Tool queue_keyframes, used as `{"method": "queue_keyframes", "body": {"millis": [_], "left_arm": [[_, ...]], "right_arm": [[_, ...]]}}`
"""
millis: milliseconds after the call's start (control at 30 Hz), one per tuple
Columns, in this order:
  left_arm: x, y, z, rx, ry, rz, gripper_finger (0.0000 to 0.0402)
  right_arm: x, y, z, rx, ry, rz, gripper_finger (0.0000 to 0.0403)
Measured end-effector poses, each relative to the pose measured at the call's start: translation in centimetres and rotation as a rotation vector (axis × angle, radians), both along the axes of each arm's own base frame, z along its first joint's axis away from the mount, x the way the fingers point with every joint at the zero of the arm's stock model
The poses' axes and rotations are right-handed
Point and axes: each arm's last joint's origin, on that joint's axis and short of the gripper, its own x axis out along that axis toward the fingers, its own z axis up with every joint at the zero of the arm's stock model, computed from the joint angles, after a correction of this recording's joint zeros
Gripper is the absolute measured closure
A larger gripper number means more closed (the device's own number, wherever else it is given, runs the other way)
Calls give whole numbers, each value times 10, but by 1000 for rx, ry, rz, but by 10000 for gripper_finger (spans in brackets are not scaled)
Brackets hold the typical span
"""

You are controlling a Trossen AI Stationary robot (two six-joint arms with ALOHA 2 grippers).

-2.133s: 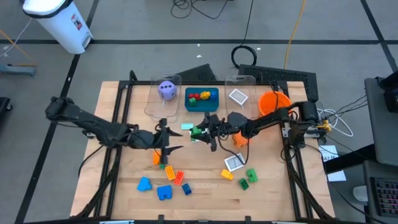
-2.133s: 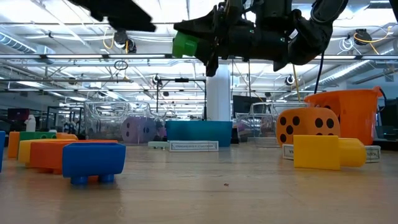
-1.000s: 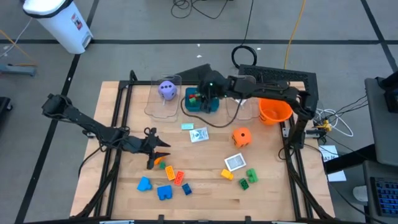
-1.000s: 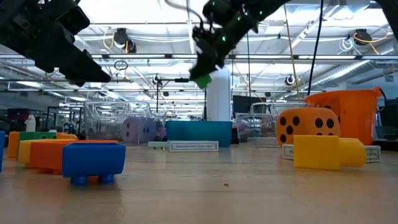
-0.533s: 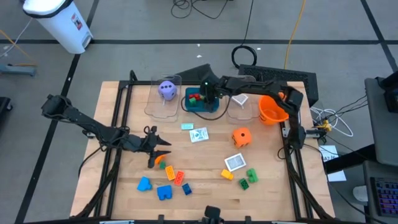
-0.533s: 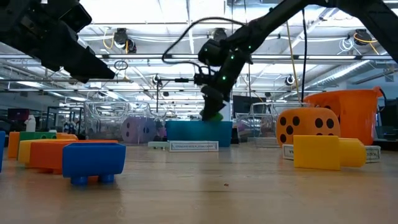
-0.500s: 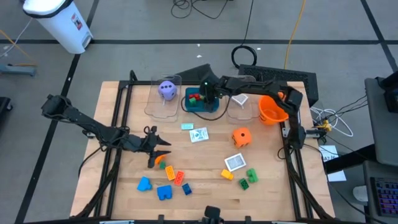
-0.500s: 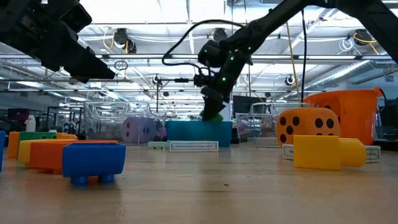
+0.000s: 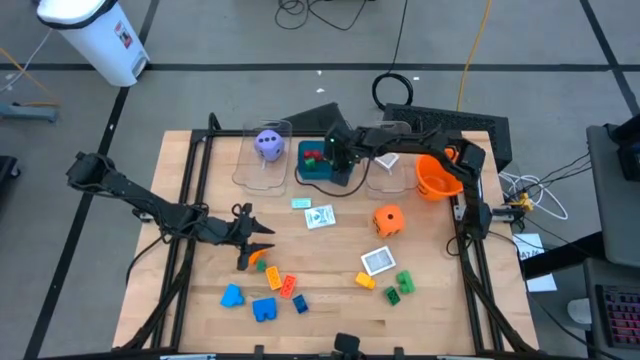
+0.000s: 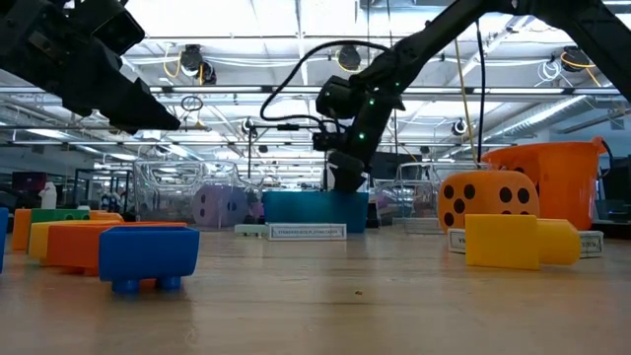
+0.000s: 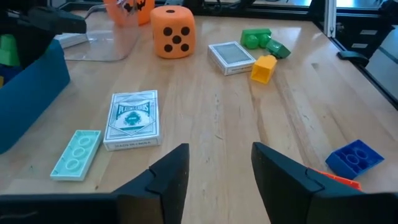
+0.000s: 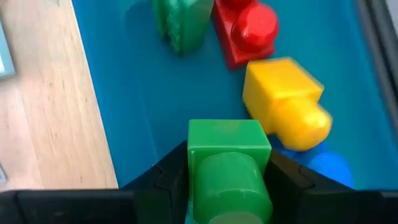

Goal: Pick & Place Toys
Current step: Put the green game piece into the blue bin

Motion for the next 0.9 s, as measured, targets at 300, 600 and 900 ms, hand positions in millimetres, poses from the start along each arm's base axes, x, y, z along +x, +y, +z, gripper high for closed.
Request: {"method": "queue_keyframes", "body": {"millis": [300,600,900], "left_arm": [[0,0,0,5,2,-1,237],[0,0,0,4,2,-1,249],[0,0,0,4,2,-1,250]], "right_arm": [[-2,1,-9,-5,-17,2,267],[-2,1,-9,-13,-14,15,253],[-1,1,-3,-41,-36,43,201]]}}
